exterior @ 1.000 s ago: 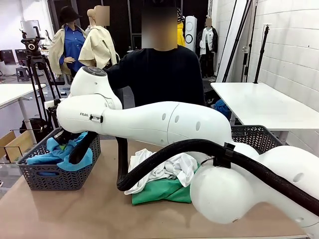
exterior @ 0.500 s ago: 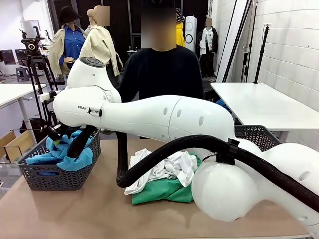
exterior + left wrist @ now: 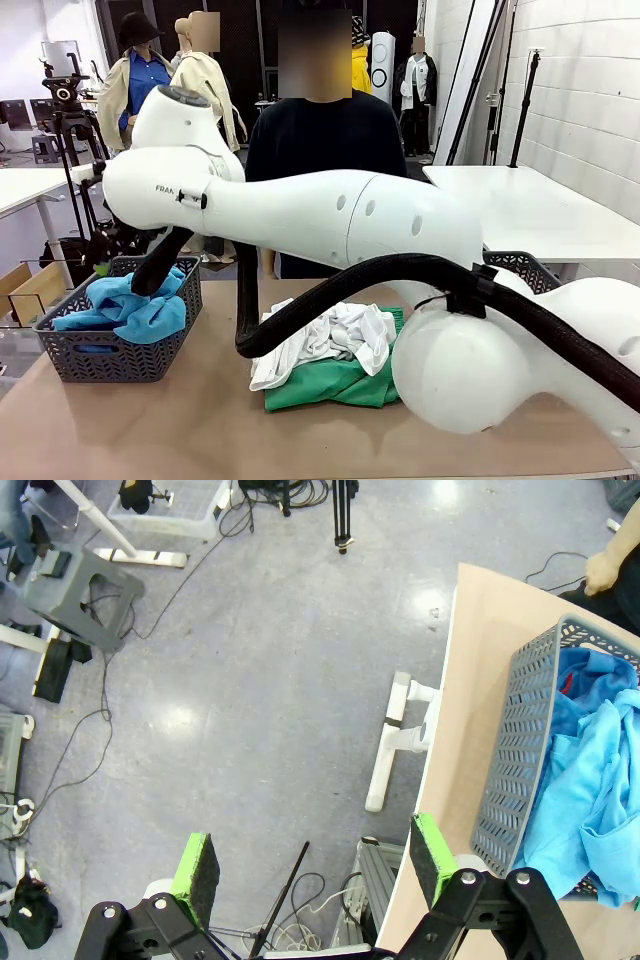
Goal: Sort the tops and bottoms.
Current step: Sort the clothes according to human instructions, then lift clothes from the center of the table with your left hand.
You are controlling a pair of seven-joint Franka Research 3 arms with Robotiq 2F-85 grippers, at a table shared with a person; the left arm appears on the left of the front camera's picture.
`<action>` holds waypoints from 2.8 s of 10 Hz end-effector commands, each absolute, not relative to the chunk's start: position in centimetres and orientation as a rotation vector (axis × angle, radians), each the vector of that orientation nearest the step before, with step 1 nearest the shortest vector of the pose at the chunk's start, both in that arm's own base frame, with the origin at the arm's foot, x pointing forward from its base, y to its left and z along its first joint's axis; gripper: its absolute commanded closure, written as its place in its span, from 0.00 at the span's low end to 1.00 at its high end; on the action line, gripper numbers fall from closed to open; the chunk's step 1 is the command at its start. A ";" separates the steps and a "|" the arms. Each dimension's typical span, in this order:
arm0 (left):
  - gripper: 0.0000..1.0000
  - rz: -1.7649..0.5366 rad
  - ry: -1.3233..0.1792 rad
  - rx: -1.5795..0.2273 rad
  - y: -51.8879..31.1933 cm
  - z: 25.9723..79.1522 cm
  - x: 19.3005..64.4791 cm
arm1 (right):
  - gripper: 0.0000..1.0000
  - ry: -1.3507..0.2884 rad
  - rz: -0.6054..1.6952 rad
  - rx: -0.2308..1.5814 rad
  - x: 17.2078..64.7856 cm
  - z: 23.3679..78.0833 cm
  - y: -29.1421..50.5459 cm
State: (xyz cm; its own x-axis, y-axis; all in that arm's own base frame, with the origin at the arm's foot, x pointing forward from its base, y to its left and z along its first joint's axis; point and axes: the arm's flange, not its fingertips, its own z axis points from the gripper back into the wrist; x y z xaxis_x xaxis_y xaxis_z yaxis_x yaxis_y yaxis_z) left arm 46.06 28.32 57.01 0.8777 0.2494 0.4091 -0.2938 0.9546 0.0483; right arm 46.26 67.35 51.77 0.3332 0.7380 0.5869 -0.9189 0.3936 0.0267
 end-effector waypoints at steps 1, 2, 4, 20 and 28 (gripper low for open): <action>0.00 0.274 -0.413 0.114 28.5 57.1 45.9 | 0.00 -0.576 1.122 0.319 54.7 59.8 76.8; 0.00 0.274 -0.413 0.114 28.5 57.1 45.9 | 0.00 -0.609 1.117 0.269 54.4 61.7 75.1; 0.00 0.274 -0.413 0.114 28.5 57.1 45.9 | 0.00 -0.686 1.108 0.214 54.5 66.0 71.7; 0.00 0.274 -0.413 0.114 28.5 57.1 45.9 | 0.00 -0.277 -0.010 -0.239 27.4 59.9 23.2; 0.00 0.207 -0.530 0.010 23.4 59.7 46.3 | 0.00 -0.094 0.129 -0.293 37.8 78.7 27.5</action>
